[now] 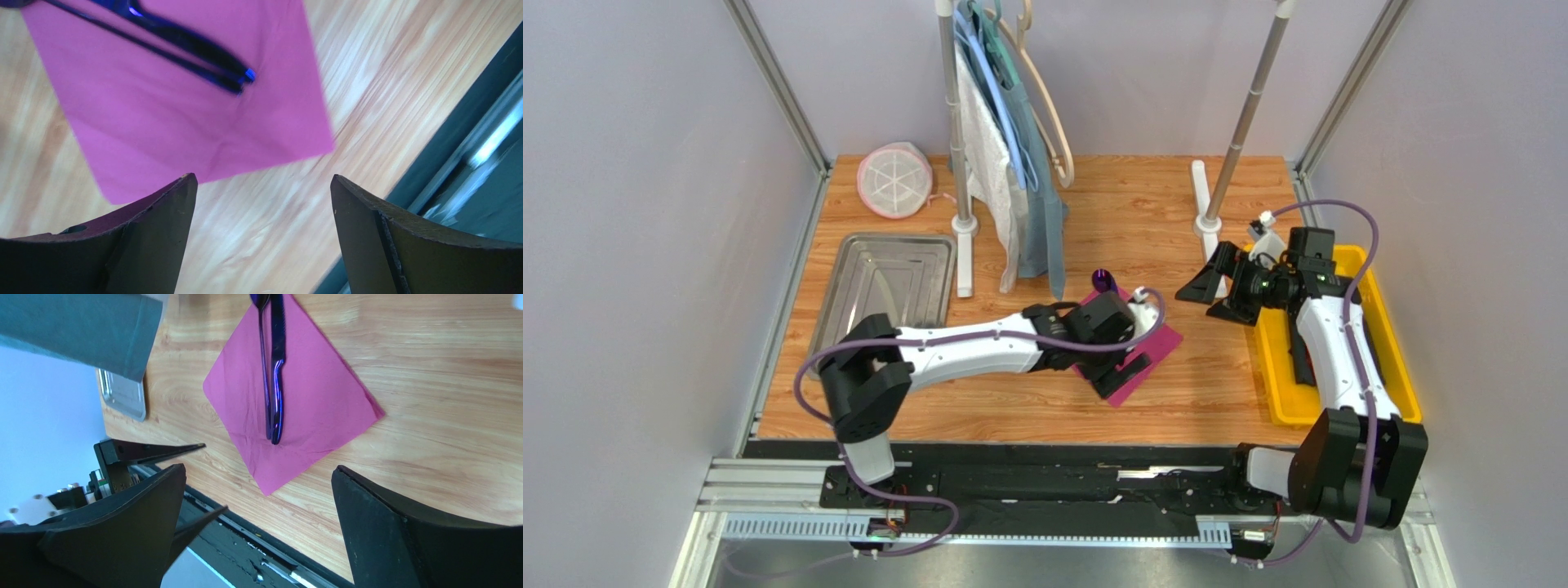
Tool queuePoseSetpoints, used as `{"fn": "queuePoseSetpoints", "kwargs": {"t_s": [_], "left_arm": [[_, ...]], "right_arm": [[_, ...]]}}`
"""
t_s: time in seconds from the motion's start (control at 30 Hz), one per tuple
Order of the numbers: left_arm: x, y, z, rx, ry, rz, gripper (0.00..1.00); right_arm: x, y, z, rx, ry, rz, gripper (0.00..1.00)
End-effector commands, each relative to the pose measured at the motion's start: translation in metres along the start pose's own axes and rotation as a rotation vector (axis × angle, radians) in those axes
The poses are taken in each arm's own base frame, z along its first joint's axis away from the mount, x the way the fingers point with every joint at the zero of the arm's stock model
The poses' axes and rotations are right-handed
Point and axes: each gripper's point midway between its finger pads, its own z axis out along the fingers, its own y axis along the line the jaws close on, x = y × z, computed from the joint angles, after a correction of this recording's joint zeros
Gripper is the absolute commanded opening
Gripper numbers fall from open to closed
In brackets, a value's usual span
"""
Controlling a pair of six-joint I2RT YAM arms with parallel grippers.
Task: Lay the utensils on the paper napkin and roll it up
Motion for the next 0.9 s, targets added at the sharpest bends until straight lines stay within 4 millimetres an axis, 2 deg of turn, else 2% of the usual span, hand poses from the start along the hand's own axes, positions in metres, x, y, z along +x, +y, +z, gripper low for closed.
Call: {"fn": "queuePoseSetpoints", "kwargs": {"t_s": [0.0, 0.03, 0.07, 0.1, 0.13, 0.17, 0.2, 0.23, 0.27, 0.3, 0.37, 0.4, 0.47, 0.5, 0.67, 0.73, 0.87], "left_arm": [[-0.024, 0.01, -0.046, 0.022, -0.254, 0.312, 0.89], [-0.021, -0.001, -0.051, 0.086, -0.285, 0.355, 0.88], [-0.003, -0.002, -0.048, 0.112, -0.275, 0.431, 0.86], [-0.014, -0.012, -0.058, 0.152, -0.361, 0.464, 0.85], [-0.012, -0.016, -0.059, 0.174, -0.387, 0.498, 0.84], [0.002, -0.018, -0.053, 0.193, -0.387, 0.556, 0.77], [-0.007, -0.026, -0.056, 0.226, -0.449, 0.587, 0.75], [-0.005, -0.029, -0.054, 0.239, -0.46, 0.601, 0.73], [-0.006, -0.033, -0.052, 0.257, -0.472, 0.635, 0.65], [0.001, -0.042, -0.046, 0.318, -0.455, 0.659, 0.6], [0.001, -0.052, -0.041, 0.347, -0.443, 0.694, 0.52], [0.006, -0.051, -0.03, 0.333, -0.414, 0.702, 0.51], [0.006, -0.06, -0.021, 0.321, -0.4, 0.754, 0.48], [0.013, -0.059, -0.01, 0.307, -0.367, 0.766, 0.47], [0.023, -0.064, 0.017, 0.291, -0.279, 0.834, 0.49], [0.019, -0.063, 0.022, 0.279, -0.273, 0.852, 0.5], [0.026, -0.063, 0.033, 0.281, -0.247, 0.874, 0.5]], "right_arm": [[0.006, 0.011, 0.019, -0.091, 0.044, -0.082, 0.84], [0.009, 0.007, 0.026, -0.092, 0.069, -0.078, 0.74], [0.013, 0.007, 0.031, -0.095, 0.089, -0.078, 0.7], [0.019, 0.008, 0.037, -0.101, 0.12, -0.078, 0.66], [0.023, 0.004, 0.043, -0.098, 0.145, -0.068, 0.58], [0.027, 0.002, 0.048, -0.097, 0.165, -0.059, 0.54], [0.031, 0.001, 0.051, -0.1, 0.183, -0.055, 0.51], [0.033, 0.0, 0.054, -0.099, 0.194, -0.048, 0.45], [0.04, -0.005, 0.059, -0.095, 0.221, -0.03, 0.43], [0.043, -0.006, 0.062, -0.091, 0.233, -0.032, 0.42], [0.051, -0.012, 0.068, -0.079, 0.264, -0.018, 0.4], [0.052, -0.014, 0.07, -0.07, 0.269, -0.019, 0.4], [0.054, -0.017, 0.072, -0.06, 0.279, -0.02, 0.37], [0.055, -0.019, 0.073, -0.049, 0.285, -0.018, 0.36], [0.058, -0.025, 0.077, -0.025, 0.308, -0.024, 0.34], [0.058, -0.024, 0.076, -0.024, 0.312, -0.031, 0.34], [0.055, -0.02, 0.072, -0.033, 0.3, -0.049, 0.34]]}}
